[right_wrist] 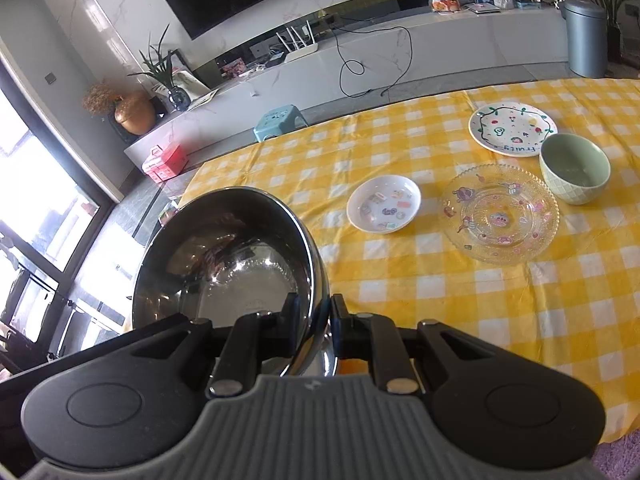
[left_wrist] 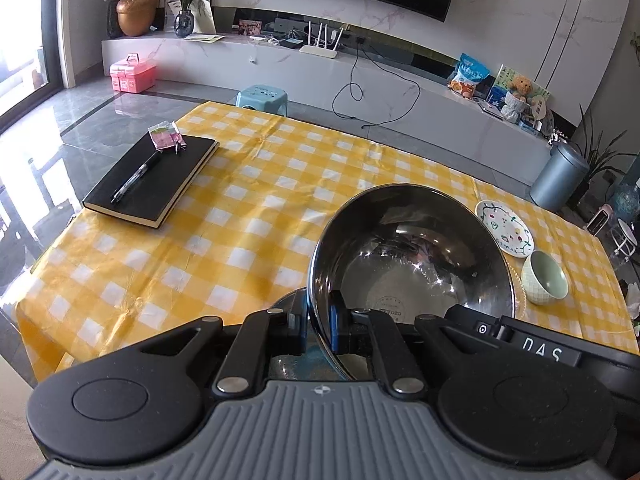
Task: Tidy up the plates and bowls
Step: 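Lift the blue bowl and carry it over the orange bowl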
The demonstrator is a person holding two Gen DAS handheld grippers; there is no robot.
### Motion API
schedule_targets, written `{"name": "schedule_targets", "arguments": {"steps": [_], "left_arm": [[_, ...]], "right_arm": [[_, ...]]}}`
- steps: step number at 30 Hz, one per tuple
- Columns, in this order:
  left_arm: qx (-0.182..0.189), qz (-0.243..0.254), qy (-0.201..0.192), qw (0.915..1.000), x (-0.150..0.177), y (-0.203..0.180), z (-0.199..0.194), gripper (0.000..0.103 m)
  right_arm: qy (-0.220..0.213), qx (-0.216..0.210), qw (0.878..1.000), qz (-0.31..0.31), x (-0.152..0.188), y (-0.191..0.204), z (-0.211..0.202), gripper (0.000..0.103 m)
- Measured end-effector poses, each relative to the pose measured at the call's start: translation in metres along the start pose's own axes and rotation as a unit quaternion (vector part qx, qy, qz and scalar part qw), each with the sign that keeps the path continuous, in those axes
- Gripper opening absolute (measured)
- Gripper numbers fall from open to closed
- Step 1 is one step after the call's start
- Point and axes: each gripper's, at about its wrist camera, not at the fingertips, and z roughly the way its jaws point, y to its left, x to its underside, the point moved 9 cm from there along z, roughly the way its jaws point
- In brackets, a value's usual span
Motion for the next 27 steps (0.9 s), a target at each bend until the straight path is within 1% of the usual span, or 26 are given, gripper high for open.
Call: {"name": "schedule_targets", "arguments": {"steps": [10,19,23,27], "left_arm": [[0.005,-0.008,0.004,0.9999,0.012,0.017,-0.004,0.011],[0.013,-0.030,0.036,0.9988,0.027,0.030,0.015,0.012],[0.012,-0.026,0.050,0.9983,0.032,0.031,0.024,0.012],[0.011,-0.024,0.072,0.9970,0.043,0.034,0.033,0.012]], "right_arm": [[0.021,-0.001,1.000,-0.006,0.017,0.007,0.003,0.014],[0.048,0.008,0.999,0.000,0.029,0.003,0.022,0.013],[0.057,0.016,0.998,0.000,0.031,0.001,0.030,0.013],[0.069,0.023,0.997,0.001,0.034,-0.003,0.038,0.013]]}}
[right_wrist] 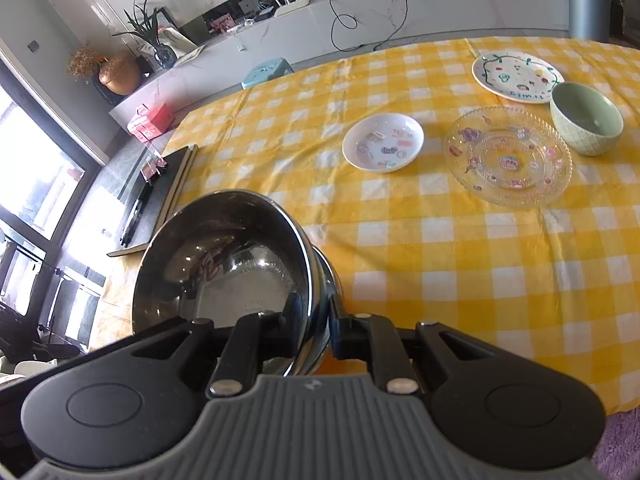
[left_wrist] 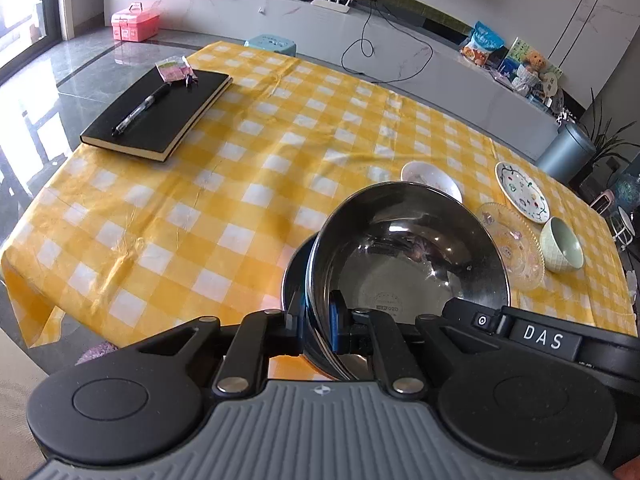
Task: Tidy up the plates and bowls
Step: 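Lift the blue bowl and carry it over the orange bowl, then lower the blue bowl into the orange bowl and open the right gripper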
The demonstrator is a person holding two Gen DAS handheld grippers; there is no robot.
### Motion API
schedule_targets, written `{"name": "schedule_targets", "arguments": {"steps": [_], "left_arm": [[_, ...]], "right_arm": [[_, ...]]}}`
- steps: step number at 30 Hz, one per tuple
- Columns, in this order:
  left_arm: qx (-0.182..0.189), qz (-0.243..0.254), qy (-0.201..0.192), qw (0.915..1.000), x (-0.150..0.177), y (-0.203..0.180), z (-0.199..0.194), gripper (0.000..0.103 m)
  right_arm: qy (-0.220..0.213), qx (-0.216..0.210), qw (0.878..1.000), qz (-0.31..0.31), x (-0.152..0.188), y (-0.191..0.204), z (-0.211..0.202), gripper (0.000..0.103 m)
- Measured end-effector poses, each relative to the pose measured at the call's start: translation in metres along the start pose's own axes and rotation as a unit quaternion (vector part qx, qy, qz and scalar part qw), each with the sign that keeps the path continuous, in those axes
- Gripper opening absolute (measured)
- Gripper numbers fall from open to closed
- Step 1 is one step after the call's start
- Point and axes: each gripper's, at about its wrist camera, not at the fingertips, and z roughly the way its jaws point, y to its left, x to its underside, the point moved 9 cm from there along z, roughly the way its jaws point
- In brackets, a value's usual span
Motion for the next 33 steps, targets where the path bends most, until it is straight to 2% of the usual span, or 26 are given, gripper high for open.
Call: {"name": "schedule_targets", "arguments": {"steps": [14,19,22,24,28,30,33], "left_arm": [[-0.012,-0.013,0.014,0.9997,0.001,0.007,0.014,0.014],[-0.018,-0.018,0.010,0.9996,-0.002,0.010,0.013,0.019],[-0.010,-0.025,0.003,0.9996,-0.004,0.009,0.009,0.028],[-0.013,-0.023,-0.003,0.9996,-0.007,0.009,0.006,0.030],[-0.015,-0.018,-0.016,0.9996,-0.011,0.005,-0.003,0.037],[-0.016,-0.014,-0.026,0.9994,-0.014,0.003,-0.008,0.039],[-0.019,-0.008,-0.040,0.9990,-0.018,-0.003,-0.016,0.042]], "right_arm": [[0.010,0.006,1.000,-0.002,0.001,0.001,0.017,0.015],[0.007,0.003,1.000,-0.003,0.000,0.002,0.017,0.023],[0.005,-0.005,1.000,0.000,0.001,0.003,0.016,0.029],[0.001,-0.006,1.000,-0.002,0.000,0.005,0.013,0.032],[-0.016,-0.007,1.000,-0.009,-0.005,0.006,0.004,0.035],[-0.025,-0.009,1.000,-0.008,-0.007,0.006,-0.002,0.042],[-0.041,-0.011,0.999,-0.010,-0.012,0.004,-0.011,0.044]]}}
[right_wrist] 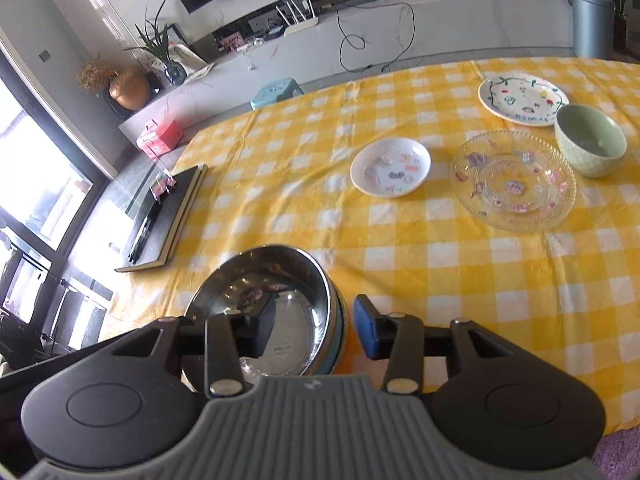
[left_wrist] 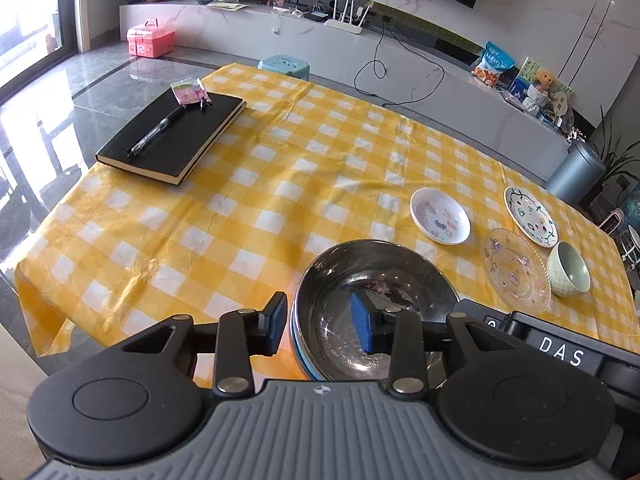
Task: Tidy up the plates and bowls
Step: 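Lower the blue bowl into the orange bowl and open the right gripper, then reach the right gripper to the pale green bowl rim and close on it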
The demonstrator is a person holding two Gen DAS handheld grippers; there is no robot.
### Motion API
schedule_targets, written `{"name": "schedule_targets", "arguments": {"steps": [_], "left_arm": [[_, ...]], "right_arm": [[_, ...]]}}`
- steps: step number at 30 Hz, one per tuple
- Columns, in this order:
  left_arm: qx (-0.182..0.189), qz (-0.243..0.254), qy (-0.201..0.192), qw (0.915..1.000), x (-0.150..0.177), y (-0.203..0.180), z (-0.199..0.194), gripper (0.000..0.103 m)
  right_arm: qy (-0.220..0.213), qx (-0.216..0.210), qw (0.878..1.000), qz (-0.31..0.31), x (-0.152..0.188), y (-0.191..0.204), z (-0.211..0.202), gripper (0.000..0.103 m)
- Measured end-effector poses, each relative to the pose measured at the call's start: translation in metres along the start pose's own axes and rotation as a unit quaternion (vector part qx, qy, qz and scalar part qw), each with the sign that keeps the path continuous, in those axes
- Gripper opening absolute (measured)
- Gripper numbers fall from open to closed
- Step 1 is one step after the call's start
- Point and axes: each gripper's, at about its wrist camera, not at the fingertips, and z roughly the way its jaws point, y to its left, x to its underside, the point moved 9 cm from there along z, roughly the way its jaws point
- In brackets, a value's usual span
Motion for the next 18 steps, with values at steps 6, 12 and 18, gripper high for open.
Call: {"name": "schedule_targets", "arguments": {"steps": [6,12,18], "left_arm": [[0.017,0.017,-0.012,0.9996,-0.004,-0.023,-0.009,0.047],[0.034,0.046,-0.018,0.9982,-0.003,-0.055,-0.011,0.049],[0.053,0.075,-0.018,0.9956,-0.001,-0.093,-0.007,0.051]], "right_arm": [[-0.027,0.012,1.000,-0.003,-0.009,-0.011,-0.016,0.045],[-0.054,0.029,0.998,0.010,-0.020,-0.037,-0.032,0.048],[-0.077,0.055,0.995,0.033,-0.028,-0.072,-0.045,0.049]]}}
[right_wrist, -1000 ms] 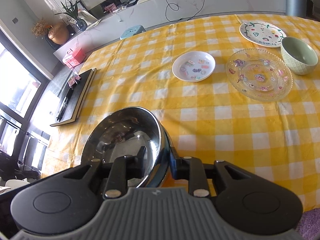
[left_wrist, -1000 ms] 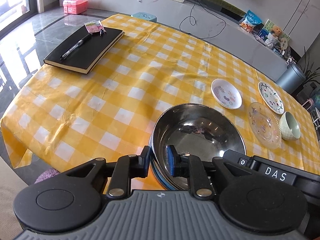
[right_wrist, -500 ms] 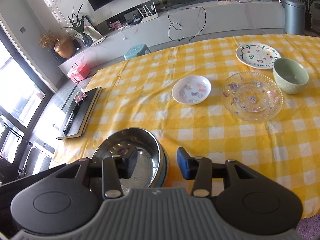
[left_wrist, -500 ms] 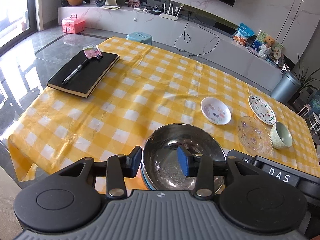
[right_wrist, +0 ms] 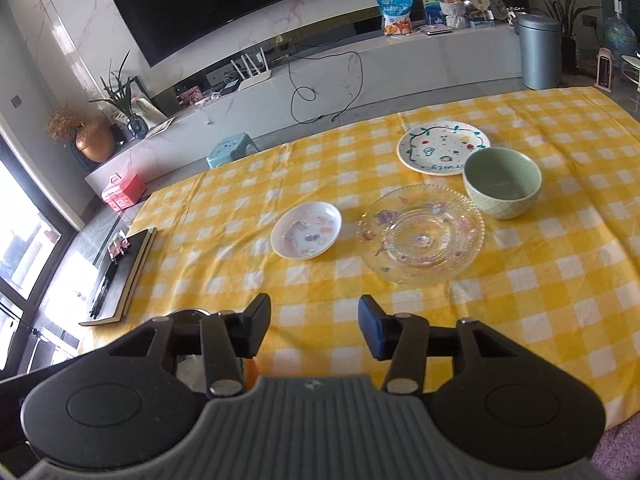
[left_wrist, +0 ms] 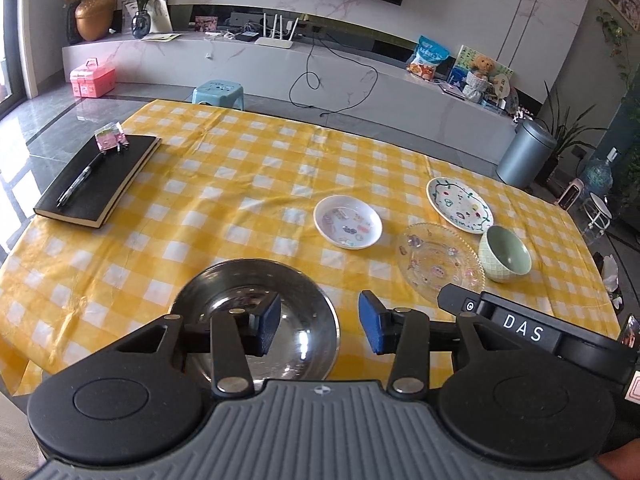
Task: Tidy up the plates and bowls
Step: 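Reach the right gripper to the pale green bowl rim and close on it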
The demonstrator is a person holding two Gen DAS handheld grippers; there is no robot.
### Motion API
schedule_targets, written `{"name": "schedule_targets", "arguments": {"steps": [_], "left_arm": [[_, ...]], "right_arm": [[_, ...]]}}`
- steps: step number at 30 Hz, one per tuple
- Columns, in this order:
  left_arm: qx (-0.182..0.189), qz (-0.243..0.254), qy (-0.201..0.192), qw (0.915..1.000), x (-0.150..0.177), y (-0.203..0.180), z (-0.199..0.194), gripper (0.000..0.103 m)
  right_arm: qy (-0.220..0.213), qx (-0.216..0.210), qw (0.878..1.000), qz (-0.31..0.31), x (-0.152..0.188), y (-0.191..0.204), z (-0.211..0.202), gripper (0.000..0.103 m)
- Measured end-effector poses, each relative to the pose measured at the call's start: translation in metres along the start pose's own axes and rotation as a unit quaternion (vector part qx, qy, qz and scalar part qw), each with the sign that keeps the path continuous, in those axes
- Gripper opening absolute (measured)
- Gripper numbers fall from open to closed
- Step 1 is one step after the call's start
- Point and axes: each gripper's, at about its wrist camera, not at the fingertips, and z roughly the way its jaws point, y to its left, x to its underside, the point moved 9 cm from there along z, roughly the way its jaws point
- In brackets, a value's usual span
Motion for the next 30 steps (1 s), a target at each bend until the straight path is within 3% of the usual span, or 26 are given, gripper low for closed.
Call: {"name": "schedule_targets", "arguments": {"steps": [9,19,30], "left_arm": [[0.018,0.050,0.016,0.9984,0.000,-0.053,0.025,0.052],[0.030,0.084,0.027,0.9957,-0.008,-0.100,0.058,0.057],[0.059,0.091,0.016,0.9940,-0.035,-0.153,0.098,0.058]], "right_arm": [[-0.025,0.042,0.999,0.013,-0.016,-0.048,0.000,0.056],[-0.037,0.093,0.995,0.031,-0.042,-0.116,0.012,0.057],[-0.054,0.129,0.990,0.019,-0.093,-0.162,0.029,0.057]]}}
